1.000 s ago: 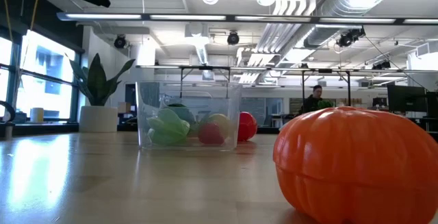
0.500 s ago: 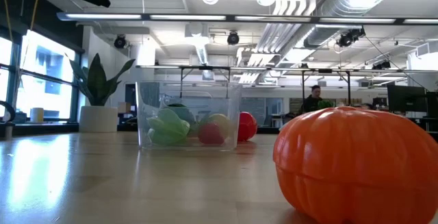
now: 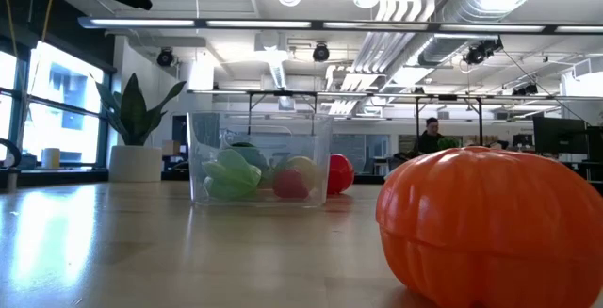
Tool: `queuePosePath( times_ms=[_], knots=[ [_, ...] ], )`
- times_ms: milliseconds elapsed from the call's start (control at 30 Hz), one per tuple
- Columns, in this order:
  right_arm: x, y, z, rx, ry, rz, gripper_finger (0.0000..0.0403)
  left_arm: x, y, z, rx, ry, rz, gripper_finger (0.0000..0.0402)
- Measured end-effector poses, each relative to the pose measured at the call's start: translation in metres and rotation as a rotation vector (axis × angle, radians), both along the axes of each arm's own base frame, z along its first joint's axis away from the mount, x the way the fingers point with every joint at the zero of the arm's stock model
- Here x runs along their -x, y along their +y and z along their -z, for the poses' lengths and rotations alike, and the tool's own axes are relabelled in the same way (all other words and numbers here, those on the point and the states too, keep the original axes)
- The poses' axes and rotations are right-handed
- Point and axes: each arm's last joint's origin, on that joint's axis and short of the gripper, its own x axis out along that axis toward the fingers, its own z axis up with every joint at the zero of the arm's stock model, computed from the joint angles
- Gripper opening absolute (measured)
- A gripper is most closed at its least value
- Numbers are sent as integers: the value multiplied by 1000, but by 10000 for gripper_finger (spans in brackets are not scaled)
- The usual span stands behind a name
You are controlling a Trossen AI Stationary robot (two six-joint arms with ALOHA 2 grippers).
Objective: Pick and placing Produce into tupperware
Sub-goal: Put the melon into the bin
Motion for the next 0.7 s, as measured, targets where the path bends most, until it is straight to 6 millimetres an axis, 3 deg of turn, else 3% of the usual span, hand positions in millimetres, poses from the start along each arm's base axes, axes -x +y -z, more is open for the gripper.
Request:
queuePosePath(
  times_ms=[700],
  knots=[
    [-8, -1, 6, -33, 23, -16, 281, 0, 0, 0, 0, 0, 0, 85]
  ],
)
